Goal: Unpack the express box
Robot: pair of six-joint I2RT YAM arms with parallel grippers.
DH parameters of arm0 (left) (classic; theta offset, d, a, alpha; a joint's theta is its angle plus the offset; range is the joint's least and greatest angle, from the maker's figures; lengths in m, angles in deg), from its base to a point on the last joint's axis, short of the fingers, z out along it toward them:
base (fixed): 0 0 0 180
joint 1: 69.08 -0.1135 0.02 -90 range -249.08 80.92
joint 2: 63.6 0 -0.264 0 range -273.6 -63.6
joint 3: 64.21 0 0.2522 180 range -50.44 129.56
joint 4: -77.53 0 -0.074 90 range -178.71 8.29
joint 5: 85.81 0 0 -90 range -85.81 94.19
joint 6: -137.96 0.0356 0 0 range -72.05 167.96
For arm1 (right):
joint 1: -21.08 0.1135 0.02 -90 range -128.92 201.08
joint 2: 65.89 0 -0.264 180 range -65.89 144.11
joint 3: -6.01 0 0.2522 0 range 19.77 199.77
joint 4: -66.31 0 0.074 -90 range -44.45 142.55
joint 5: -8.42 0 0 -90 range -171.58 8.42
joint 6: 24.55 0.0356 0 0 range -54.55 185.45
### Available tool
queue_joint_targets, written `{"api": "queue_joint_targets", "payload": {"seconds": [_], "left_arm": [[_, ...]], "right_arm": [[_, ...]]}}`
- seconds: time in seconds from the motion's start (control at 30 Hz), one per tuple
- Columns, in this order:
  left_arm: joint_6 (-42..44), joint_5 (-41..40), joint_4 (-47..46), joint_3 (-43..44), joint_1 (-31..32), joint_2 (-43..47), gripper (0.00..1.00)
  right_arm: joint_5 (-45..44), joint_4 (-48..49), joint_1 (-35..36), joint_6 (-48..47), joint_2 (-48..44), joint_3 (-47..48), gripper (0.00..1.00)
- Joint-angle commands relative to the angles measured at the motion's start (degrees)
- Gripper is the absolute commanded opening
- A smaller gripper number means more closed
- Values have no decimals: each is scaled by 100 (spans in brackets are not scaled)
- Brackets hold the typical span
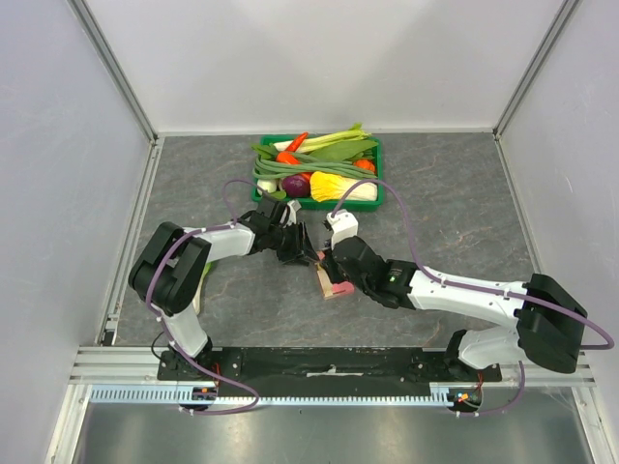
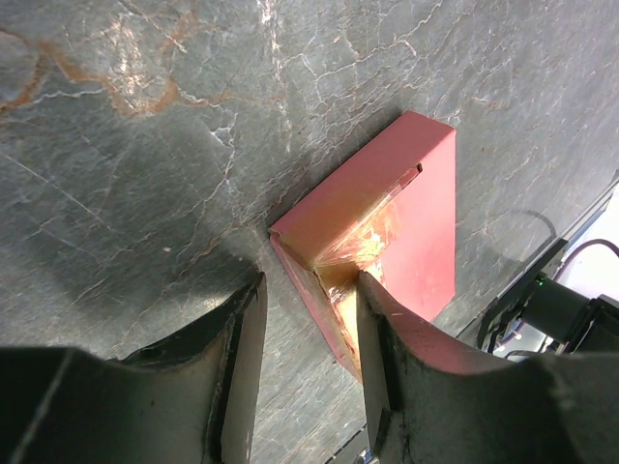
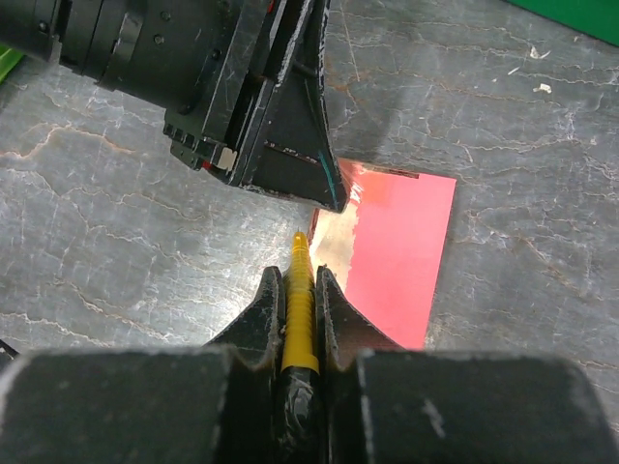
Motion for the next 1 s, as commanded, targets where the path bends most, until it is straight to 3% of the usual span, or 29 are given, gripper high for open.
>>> {"api": "queue_joint_targets", "payload": {"seconds": [0.0,0.97], "left_arm": [[-18,-518,156,-185,8,-15,47],[-238,-773,217,-282,8,-147,46]], "right_arm": [[-313,87,31,117,-11,122,0],[-190,404,13,82,244,-19,0]]}}
